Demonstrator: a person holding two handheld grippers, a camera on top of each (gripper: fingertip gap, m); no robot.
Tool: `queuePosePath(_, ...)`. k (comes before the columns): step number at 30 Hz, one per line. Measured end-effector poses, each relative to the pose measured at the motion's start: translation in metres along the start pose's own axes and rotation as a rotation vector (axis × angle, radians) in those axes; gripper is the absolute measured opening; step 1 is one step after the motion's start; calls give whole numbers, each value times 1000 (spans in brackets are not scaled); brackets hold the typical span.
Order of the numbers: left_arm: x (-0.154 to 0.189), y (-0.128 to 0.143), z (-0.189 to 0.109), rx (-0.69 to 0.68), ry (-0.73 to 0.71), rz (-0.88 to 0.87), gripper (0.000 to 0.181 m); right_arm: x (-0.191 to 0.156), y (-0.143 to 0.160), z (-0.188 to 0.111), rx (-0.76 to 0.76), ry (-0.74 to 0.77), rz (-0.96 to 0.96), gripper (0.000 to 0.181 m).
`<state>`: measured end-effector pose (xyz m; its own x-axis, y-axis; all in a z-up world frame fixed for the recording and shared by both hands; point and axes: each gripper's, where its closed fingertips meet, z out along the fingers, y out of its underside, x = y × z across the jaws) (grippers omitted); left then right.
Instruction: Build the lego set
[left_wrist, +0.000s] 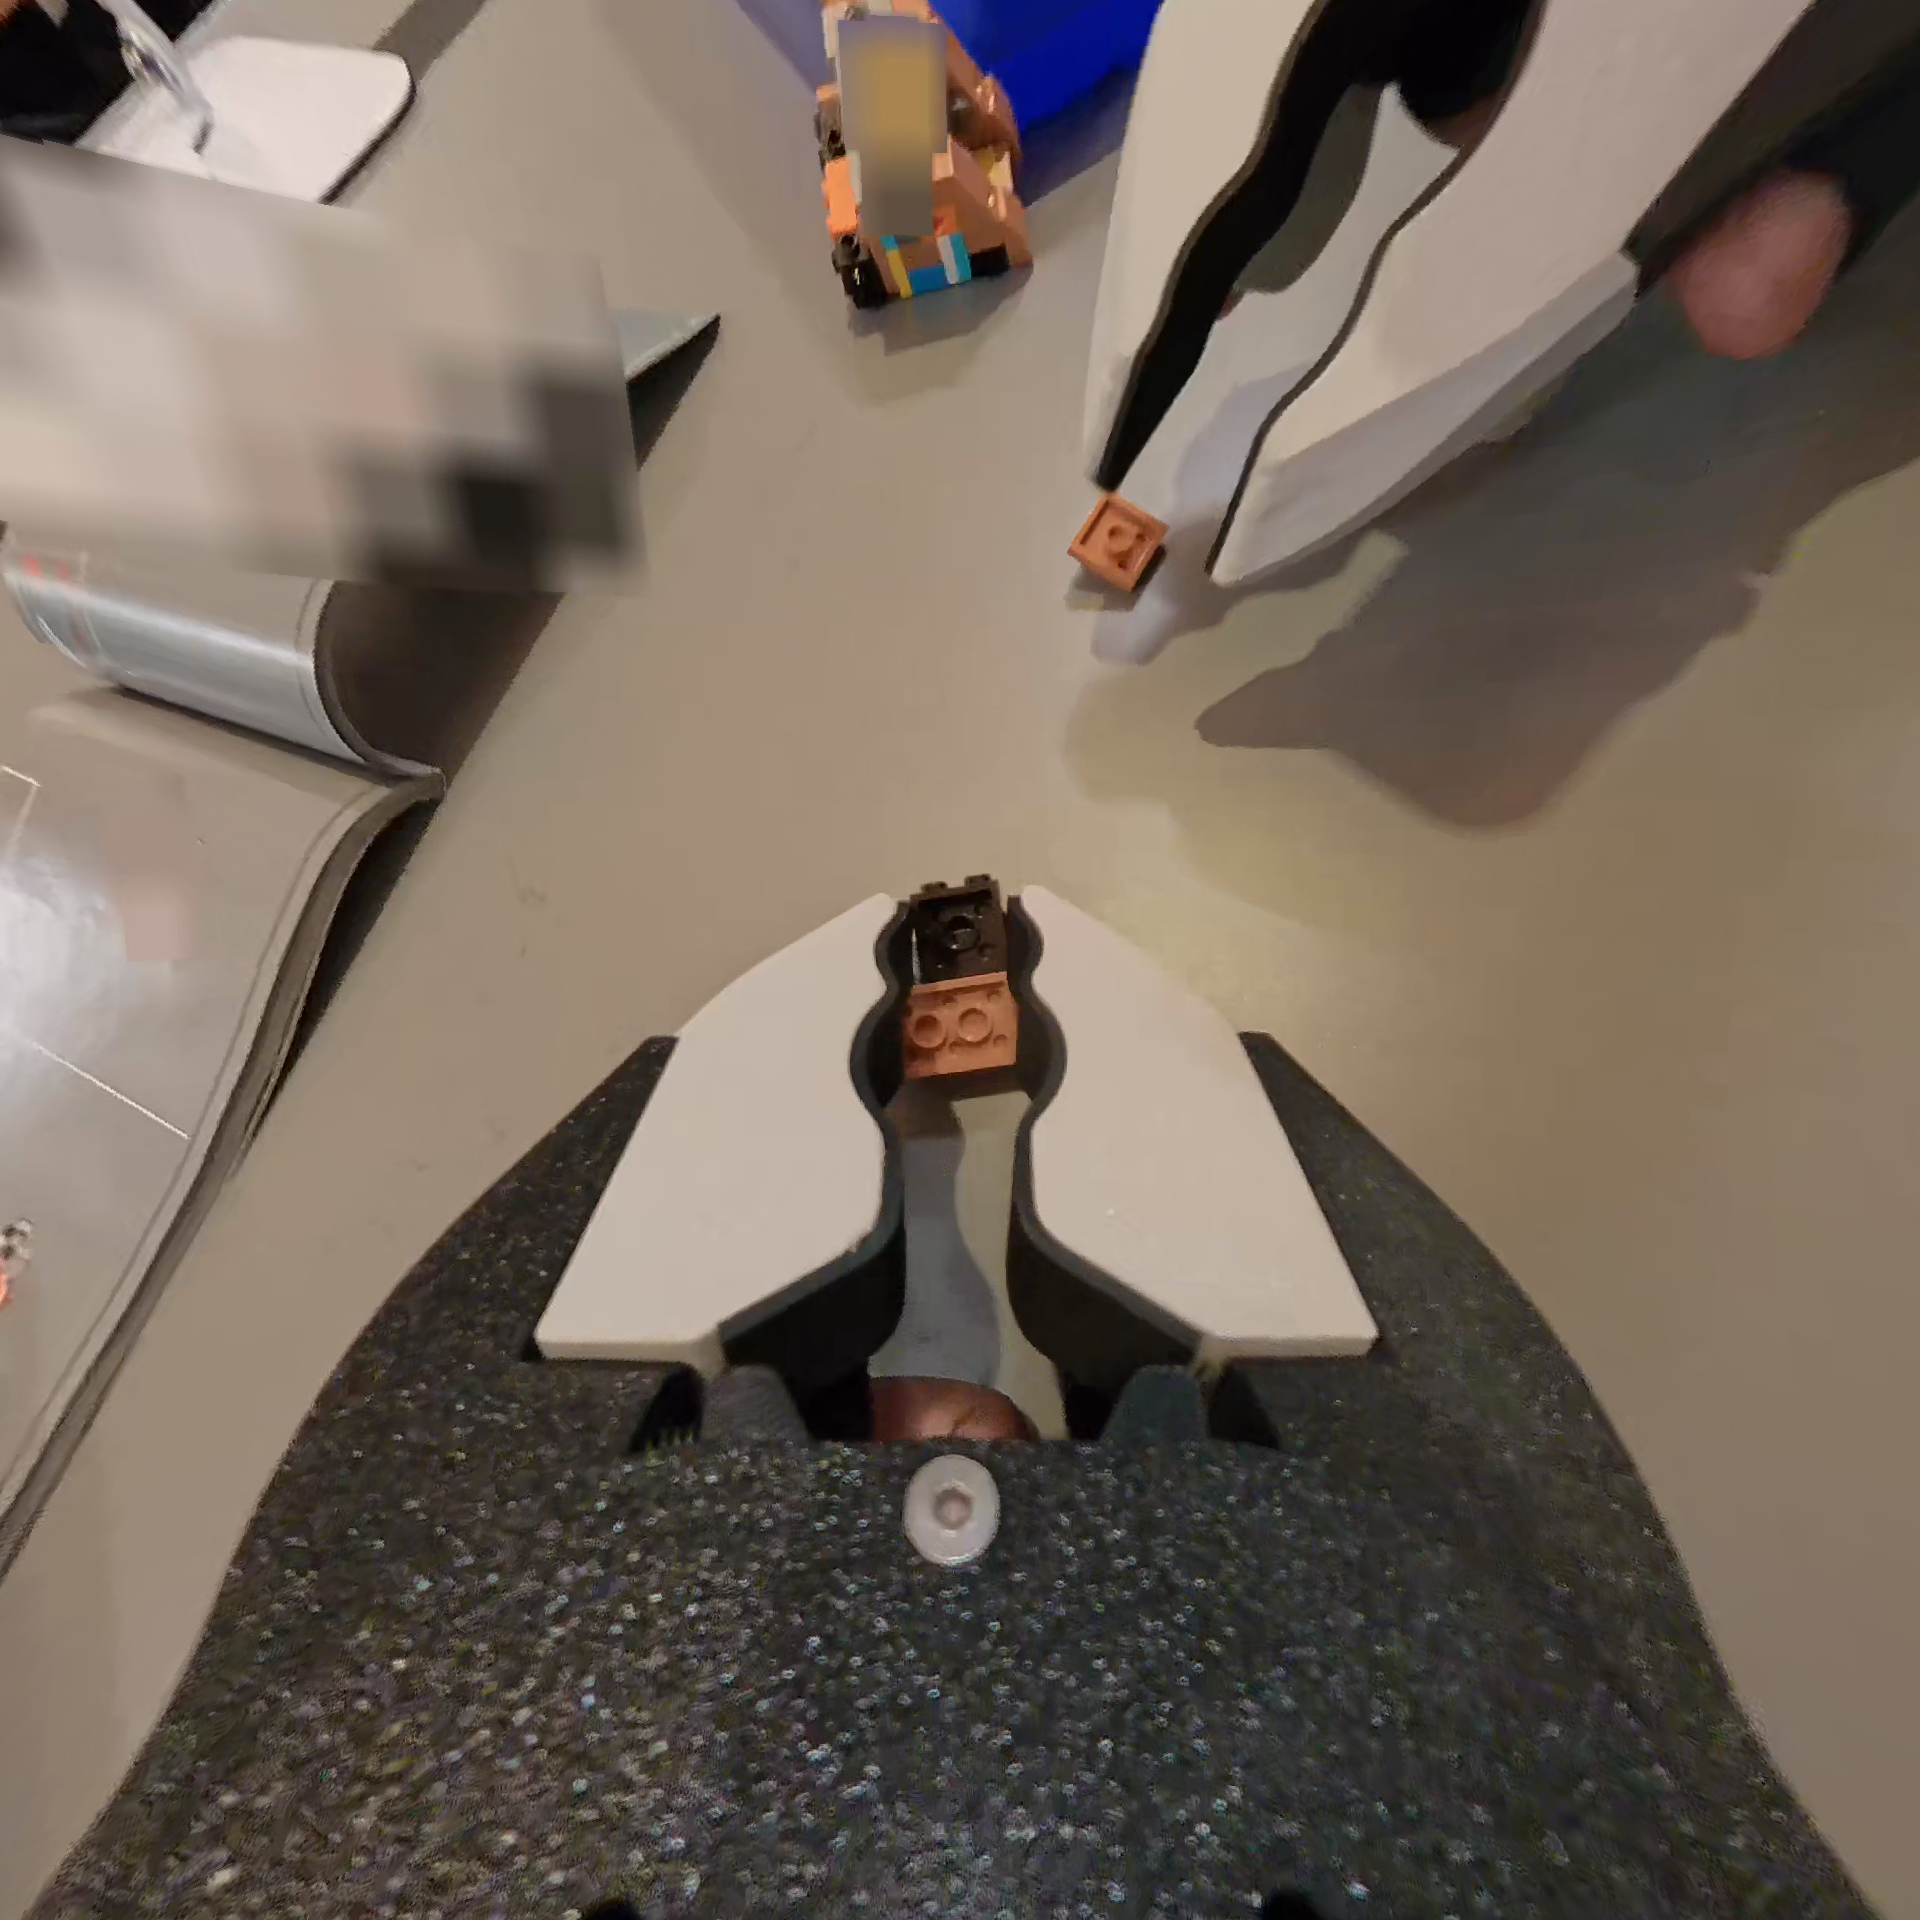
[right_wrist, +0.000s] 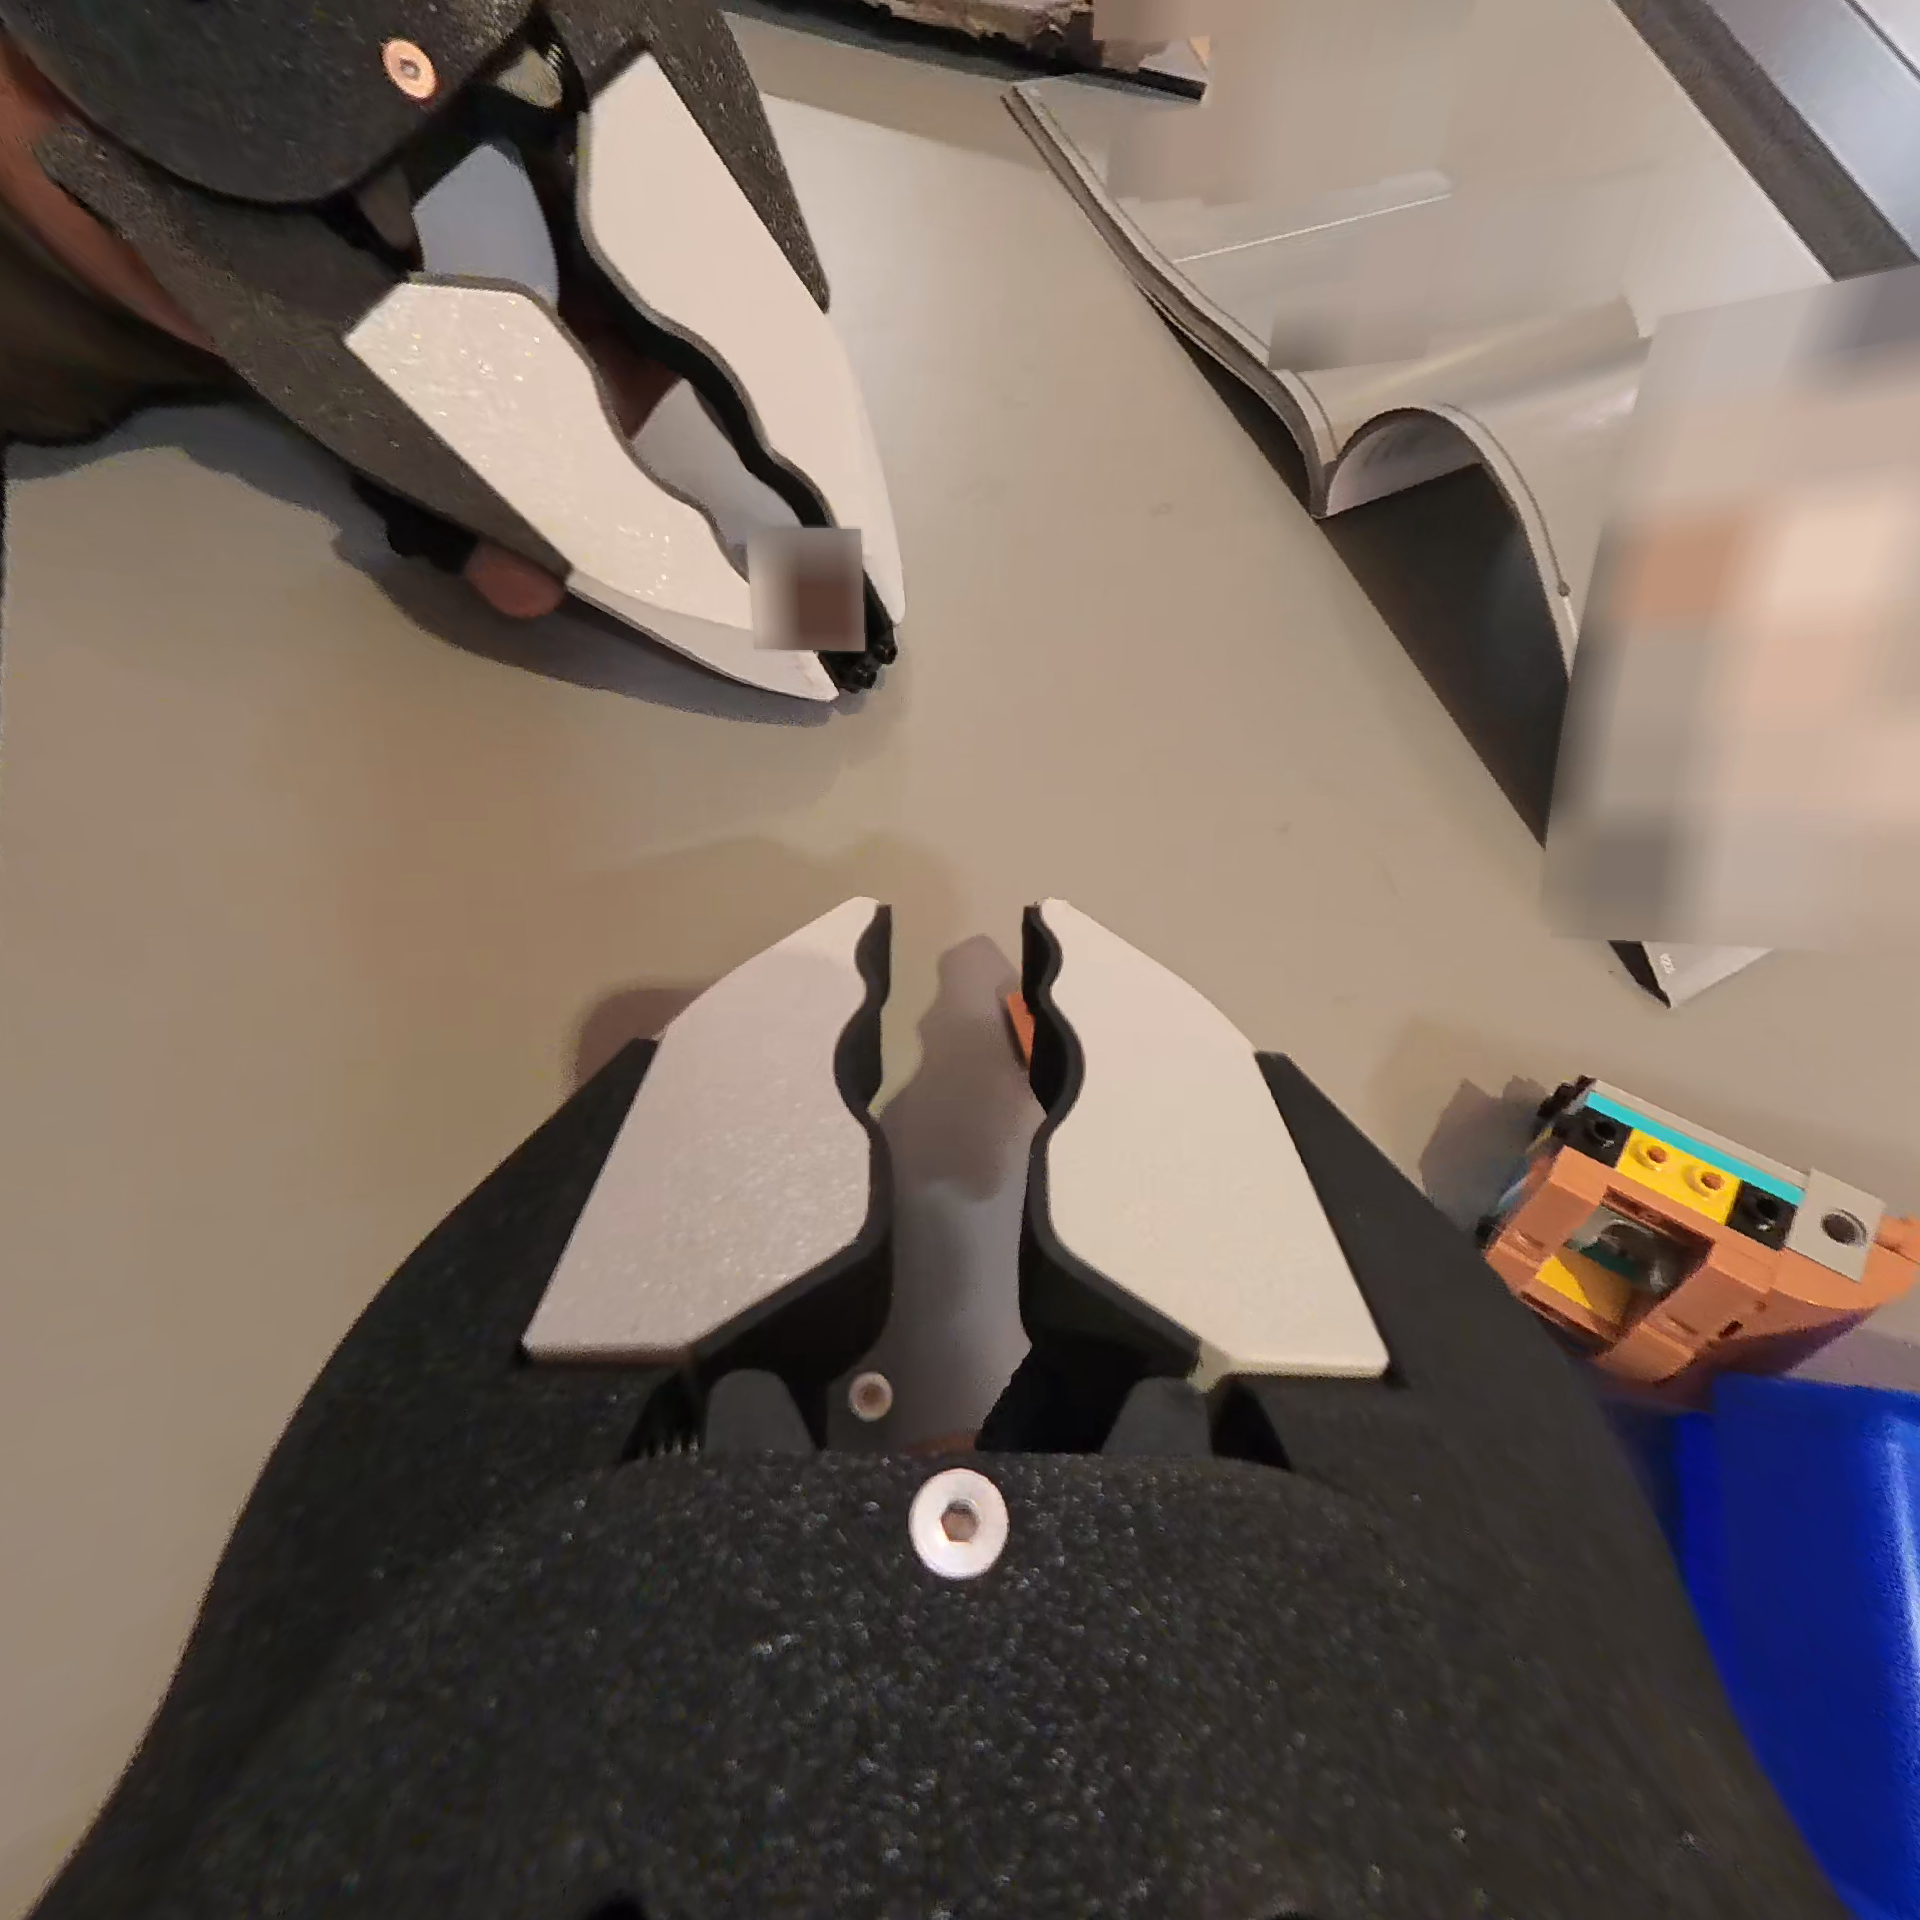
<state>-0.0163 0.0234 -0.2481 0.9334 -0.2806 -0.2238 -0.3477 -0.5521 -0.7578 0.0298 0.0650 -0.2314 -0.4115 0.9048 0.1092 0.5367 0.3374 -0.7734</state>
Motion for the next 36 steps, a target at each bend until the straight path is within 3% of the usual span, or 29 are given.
queuePosePath(6, -4, -16, -6, 80, -52, 141, 17, -4, -6, 1, 20, -47, 17, 24)
queuePosePath(10, -15, -37, -10, 120, -105, 365, 17, 5, -17, -4, 51, -63, 18, 25)
queuePosePath(14, -31, -80, -11, 231, -160, 623, 17, 33, -34, -9, 97, -21, -10, 27)
queuePosePath(19, -55, -125, -1, 408, -352, 858, 17, 63, -58, -11, 238, -13, 63, 35)
queuePosePath(26, -38, -128, -7, 586, -578, 1070, 17, 60, -68, -19, 422, -89, 124, 37)
queuePosePath(36, -26, -125, -9, 641, -582, 1106, 17, 37, -67, -27, 500, -183, 59, 32)
